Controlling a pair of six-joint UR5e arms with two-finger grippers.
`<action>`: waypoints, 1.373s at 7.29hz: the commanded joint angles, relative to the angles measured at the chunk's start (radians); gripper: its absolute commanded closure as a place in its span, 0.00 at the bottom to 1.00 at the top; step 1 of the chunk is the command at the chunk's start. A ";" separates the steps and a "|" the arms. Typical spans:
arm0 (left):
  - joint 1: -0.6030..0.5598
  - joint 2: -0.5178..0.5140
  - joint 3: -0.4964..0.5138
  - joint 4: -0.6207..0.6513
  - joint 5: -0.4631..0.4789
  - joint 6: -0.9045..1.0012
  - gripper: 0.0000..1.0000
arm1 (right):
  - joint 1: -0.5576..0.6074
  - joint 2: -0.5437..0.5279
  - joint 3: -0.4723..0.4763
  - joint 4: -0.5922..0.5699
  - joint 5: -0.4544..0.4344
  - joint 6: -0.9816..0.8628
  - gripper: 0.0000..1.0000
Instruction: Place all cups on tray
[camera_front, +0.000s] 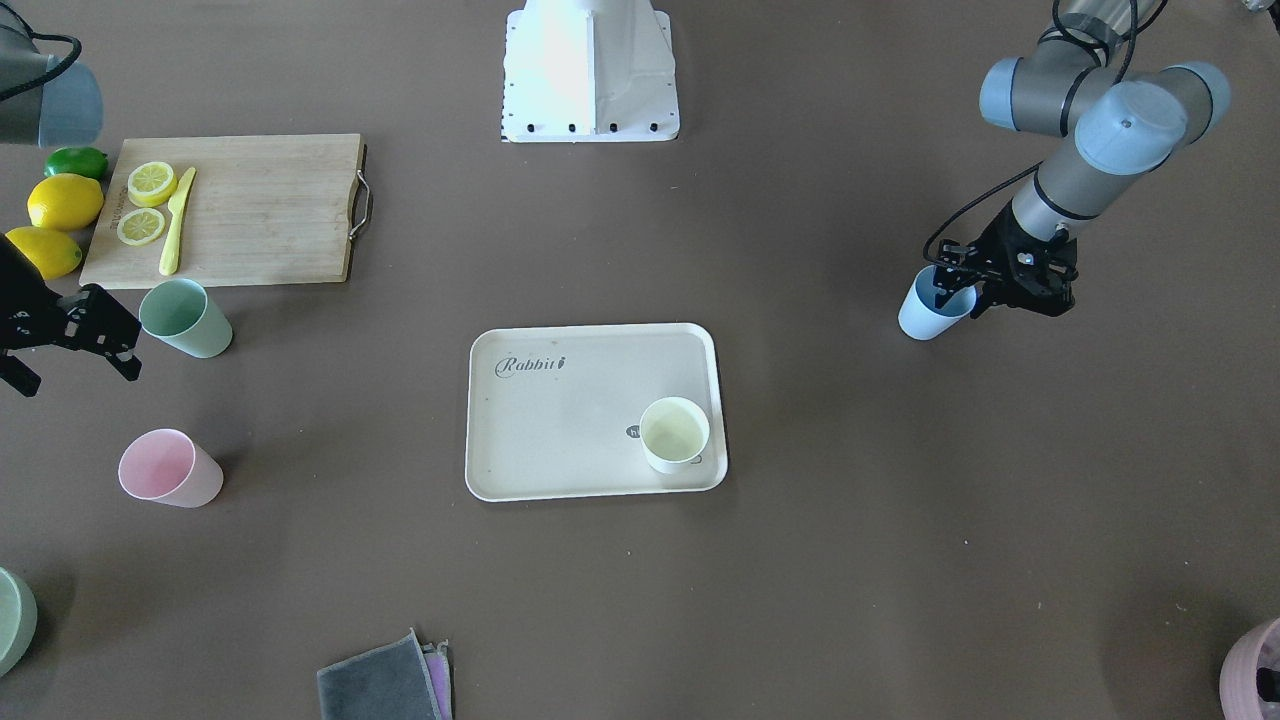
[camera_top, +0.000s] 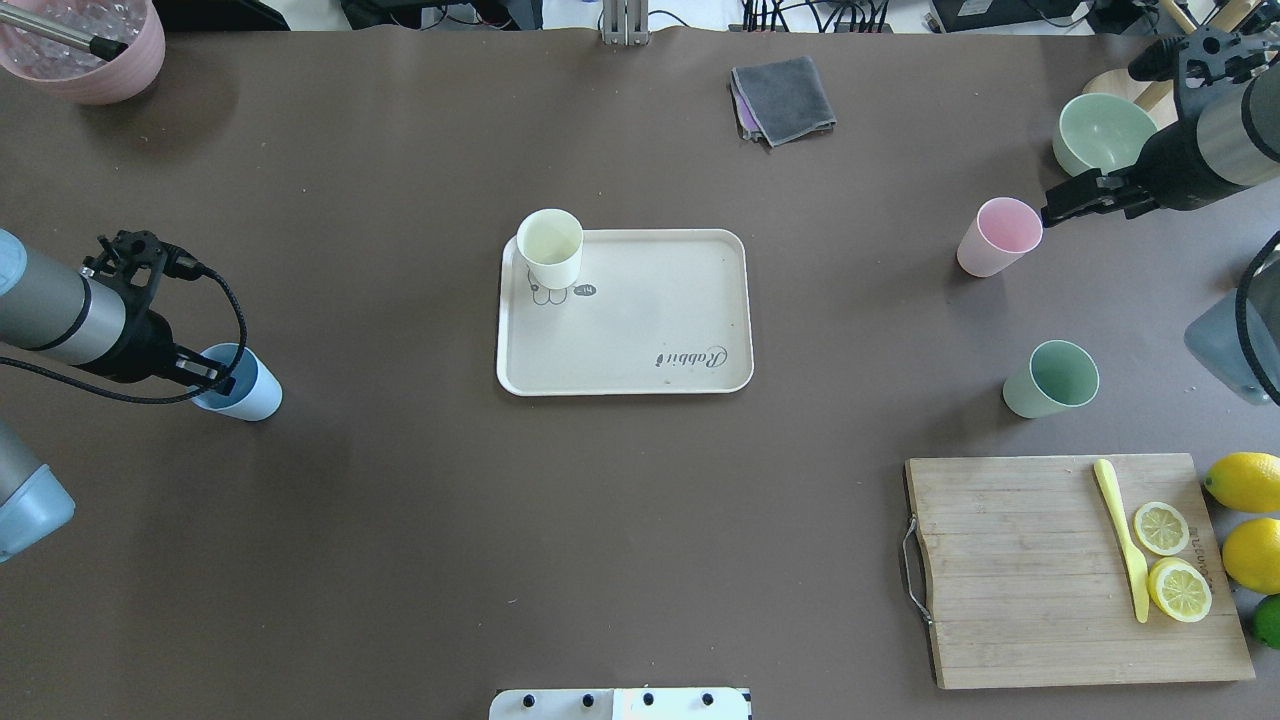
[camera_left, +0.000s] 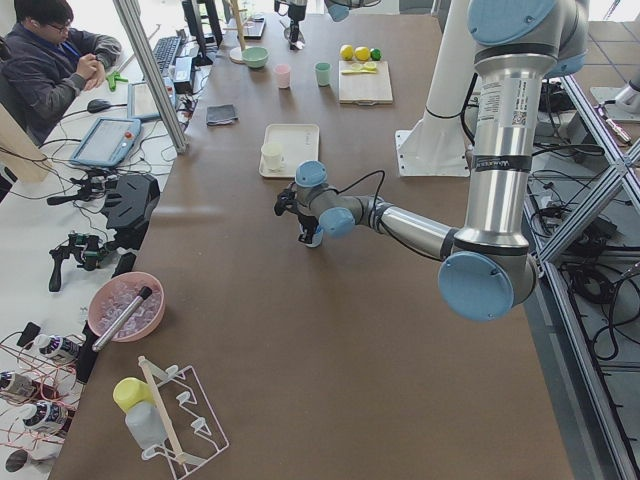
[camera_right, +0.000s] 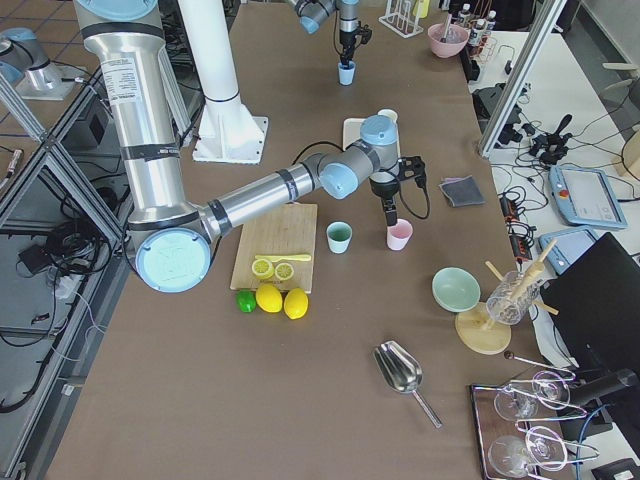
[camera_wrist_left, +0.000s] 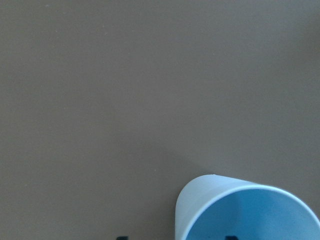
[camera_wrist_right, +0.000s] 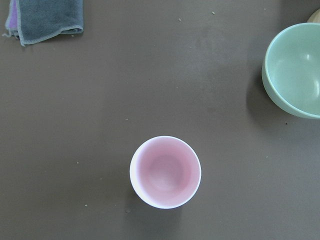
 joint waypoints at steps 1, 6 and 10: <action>-0.001 -0.054 -0.007 0.017 -0.012 -0.005 1.00 | 0.000 0.000 0.000 0.000 0.000 -0.001 0.00; 0.085 -0.399 0.013 0.290 -0.028 -0.222 1.00 | 0.000 -0.002 -0.002 0.000 0.000 0.002 0.00; 0.182 -0.613 0.208 0.281 0.087 -0.350 1.00 | 0.000 -0.005 -0.002 0.000 0.000 0.002 0.00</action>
